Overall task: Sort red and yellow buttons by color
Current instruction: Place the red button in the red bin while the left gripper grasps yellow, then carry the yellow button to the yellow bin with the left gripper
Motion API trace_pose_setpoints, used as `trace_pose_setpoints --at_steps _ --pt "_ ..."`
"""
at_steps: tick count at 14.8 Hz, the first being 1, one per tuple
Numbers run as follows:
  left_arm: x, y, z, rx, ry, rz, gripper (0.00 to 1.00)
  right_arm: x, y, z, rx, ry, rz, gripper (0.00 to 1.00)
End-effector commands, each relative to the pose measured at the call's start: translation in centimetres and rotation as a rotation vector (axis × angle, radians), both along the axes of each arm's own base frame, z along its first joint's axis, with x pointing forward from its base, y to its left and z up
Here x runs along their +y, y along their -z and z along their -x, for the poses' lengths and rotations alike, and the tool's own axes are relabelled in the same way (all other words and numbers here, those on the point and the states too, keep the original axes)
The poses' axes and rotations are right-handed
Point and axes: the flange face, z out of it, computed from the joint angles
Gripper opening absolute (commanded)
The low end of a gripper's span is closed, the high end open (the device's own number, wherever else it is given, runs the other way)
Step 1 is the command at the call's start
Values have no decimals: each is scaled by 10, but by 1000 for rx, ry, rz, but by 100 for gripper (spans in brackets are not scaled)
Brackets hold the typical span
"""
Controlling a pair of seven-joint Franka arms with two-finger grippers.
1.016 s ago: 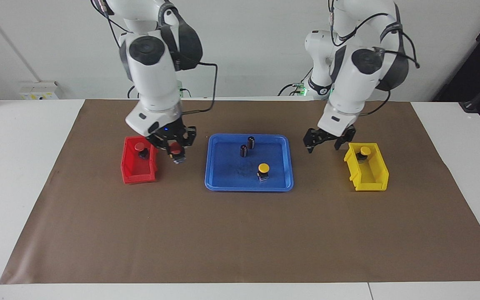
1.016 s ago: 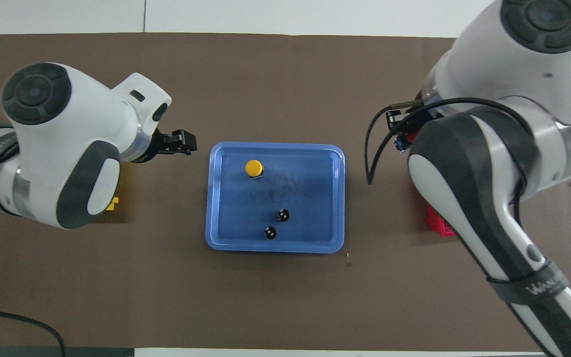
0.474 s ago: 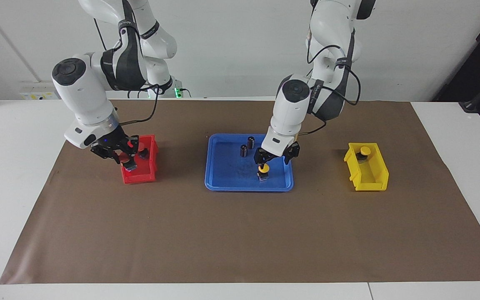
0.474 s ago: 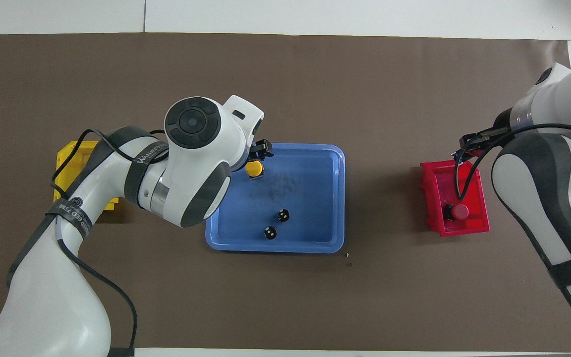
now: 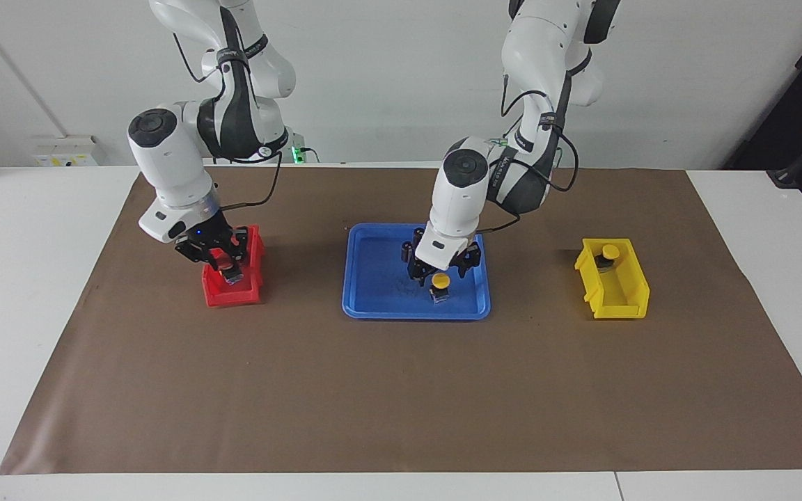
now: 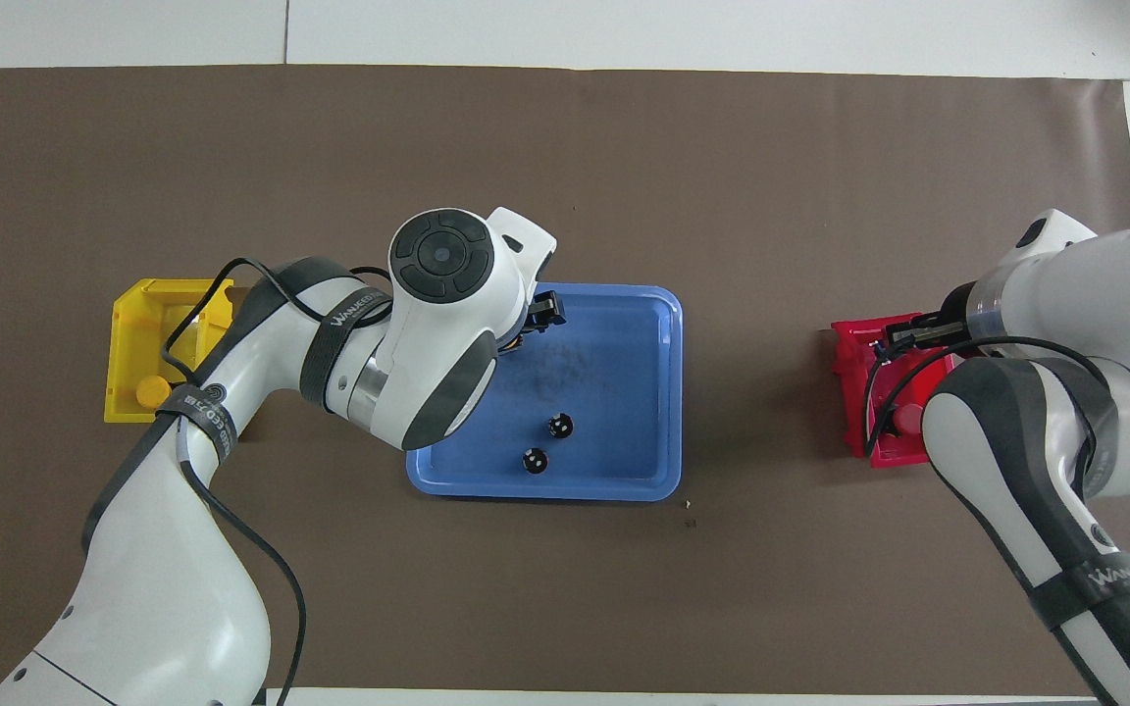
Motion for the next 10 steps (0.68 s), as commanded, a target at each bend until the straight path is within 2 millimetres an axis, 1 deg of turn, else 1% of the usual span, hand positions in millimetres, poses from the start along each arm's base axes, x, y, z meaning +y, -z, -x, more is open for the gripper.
trace_pose_setpoints --at_steps 1,2,4,6,7,8,9,10 --pt "-1 3 -2 -9 -21 11 94 -6 19 15 -14 3 -13 27" --pt "0 3 -3 -8 -23 10 91 -8 25 17 -15 6 -14 27" --pt "1 5 -3 -5 -24 8 81 -10 37 22 -21 13 -14 27" --pt "0 6 -2 -3 -34 8 62 -11 44 26 -14 11 -14 27" --pt "-1 6 -1 -1 -53 7 50 -11 46 28 -11 9 -13 27" --pt "-1 6 -1 -1 -69 7 20 -11 47 29 -8 8 -13 28" --pt "-3 6 0 -1 -75 8 2 -12 49 31 -6 5 -12 28" --pt "-2 5 0 4 -86 9 2 -12 51 33 -23 6 -10 29"
